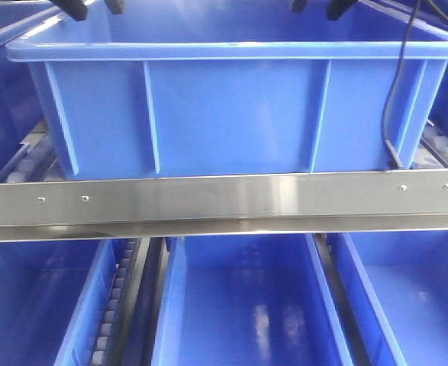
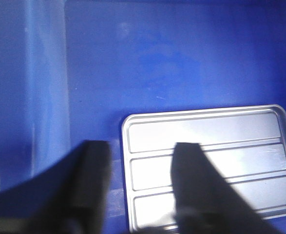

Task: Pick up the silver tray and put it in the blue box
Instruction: 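Lift both grippers up and out of the blue crate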

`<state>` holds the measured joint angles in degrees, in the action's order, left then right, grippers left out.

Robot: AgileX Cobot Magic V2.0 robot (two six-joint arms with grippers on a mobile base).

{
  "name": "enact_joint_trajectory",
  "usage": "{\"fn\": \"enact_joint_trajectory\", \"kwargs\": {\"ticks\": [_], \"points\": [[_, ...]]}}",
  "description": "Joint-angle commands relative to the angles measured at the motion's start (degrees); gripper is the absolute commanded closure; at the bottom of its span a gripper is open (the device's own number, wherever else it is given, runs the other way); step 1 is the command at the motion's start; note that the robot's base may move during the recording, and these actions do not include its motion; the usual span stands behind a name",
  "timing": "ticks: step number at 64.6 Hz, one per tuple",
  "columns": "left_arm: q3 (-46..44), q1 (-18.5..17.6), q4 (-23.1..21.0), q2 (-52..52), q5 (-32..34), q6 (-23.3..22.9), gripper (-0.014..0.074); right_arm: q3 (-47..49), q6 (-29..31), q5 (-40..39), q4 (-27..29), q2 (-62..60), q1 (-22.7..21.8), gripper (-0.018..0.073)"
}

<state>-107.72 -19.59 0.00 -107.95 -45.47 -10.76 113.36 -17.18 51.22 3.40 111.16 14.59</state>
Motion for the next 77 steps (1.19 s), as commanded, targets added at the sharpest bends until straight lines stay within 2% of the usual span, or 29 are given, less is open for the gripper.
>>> {"fn": "enact_joint_trajectory", "kwargs": {"ticks": [1, 2, 6, 8, 19, 30, 37, 56, 68, 77], "points": [[-2.1, 0.0, -0.5, 3.0, 4.0, -0.1, 0.059, 2.6, 0.1, -5.4, 0.2, -3.6, -0.2, 0.0337], [-2.1, 0.0, -0.5, 3.0, 4.0, -0.1, 0.0616, 2.6, 0.1, -5.4, 0.2, -3.6, -0.2, 0.0365], [-2.1, 0.0, -0.5, 3.0, 4.1, -0.1, 0.0594, 2.6, 0.1, -5.8, 0.2, -3.6, -0.2, 0.0493], [-2.1, 0.0, -0.5, 2.9, 4.4, -0.1, 0.0594, 2.6, 0.1, -6.0, 0.2, -3.6, -0.2, 0.0521], [-2.1, 0.1, -0.5, 2.9, 5.5, -0.1, 0.0605, 2.6, 0.1, -6.0, 0.6, -3.6, -0.2, 0.0501], [-2.1, 0.1, -1.3, 3.2, 1.0, -0.1, 0.0601, 2.5, 0.1, -1.3, 1.6, -3.7, 0.1, 0.0504], [-2.1, 0.1, -3.7, 4.4, 0.1, -0.1, 0.0601, 2.2, 2.8, -1.9, 1.6, -5.3, 0.9, 0.0503], [-1.4, 0.1, -6.1, 8.5, 2.6, -0.1, 0.0601, -4.6, 7.9, -11.3, 1.6, -13.9, 3.9, 0.0503], [-1.4, -0.4, -6.6, 11.7, 3.0, 0.0, 0.0601, -17.2, 8.6, -21.3, 1.6, -21.3, 4.4, 0.0503], [-1.0, -1.2, -6.4, 14.1, 3.4, 2.2, 0.0601, -28.7, 8.6, -31.1, 1.5, -28.1, 4.4, 0.0503]]}}
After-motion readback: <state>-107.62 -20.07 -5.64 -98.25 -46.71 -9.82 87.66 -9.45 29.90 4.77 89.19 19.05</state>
